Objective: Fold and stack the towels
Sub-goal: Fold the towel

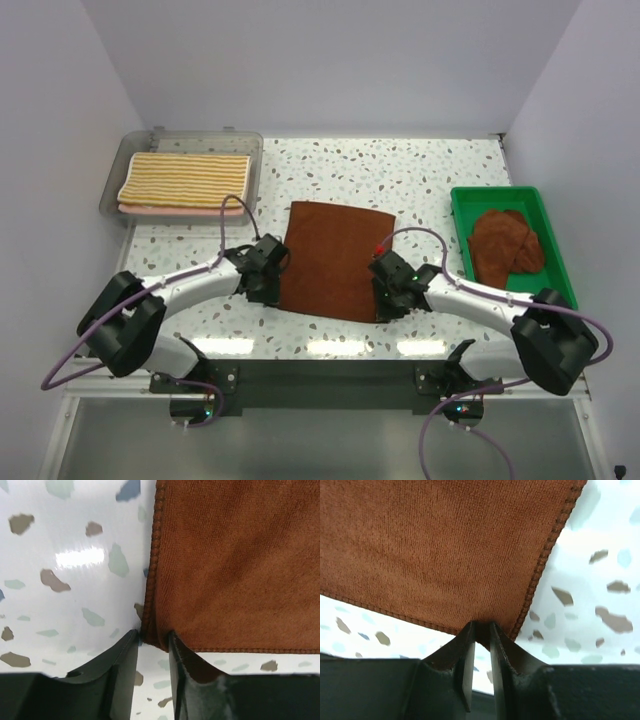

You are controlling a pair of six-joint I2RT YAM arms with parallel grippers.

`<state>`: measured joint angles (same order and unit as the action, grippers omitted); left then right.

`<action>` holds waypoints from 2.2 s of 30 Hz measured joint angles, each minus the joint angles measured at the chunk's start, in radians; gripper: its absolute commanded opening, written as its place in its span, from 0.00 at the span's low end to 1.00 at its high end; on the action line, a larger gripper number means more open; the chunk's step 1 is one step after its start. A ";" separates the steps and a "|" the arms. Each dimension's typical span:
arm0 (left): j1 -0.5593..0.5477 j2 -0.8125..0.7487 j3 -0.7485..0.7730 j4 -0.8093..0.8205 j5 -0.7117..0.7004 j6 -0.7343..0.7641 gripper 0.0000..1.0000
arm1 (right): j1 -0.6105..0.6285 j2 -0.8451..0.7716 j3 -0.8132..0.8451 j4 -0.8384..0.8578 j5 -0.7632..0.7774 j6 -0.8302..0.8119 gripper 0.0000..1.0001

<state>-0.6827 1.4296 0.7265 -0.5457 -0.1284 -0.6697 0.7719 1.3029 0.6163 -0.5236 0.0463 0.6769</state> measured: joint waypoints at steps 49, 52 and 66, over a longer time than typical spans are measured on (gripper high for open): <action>0.202 0.476 0.560 0.240 0.006 0.465 0.84 | -0.565 0.511 0.629 0.099 -0.100 -0.669 0.52; 0.211 0.463 0.593 0.275 0.065 0.565 0.90 | -0.578 0.536 0.729 0.038 -0.138 -0.782 0.55; 0.234 0.652 0.888 0.163 0.338 1.014 0.81 | -0.587 0.806 1.052 -0.291 -0.328 -1.112 0.49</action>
<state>-0.4488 2.0811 1.6146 -0.3824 0.2092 0.3443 0.1848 2.1094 1.6680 -0.8143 -0.2817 -0.4355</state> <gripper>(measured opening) 0.834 0.498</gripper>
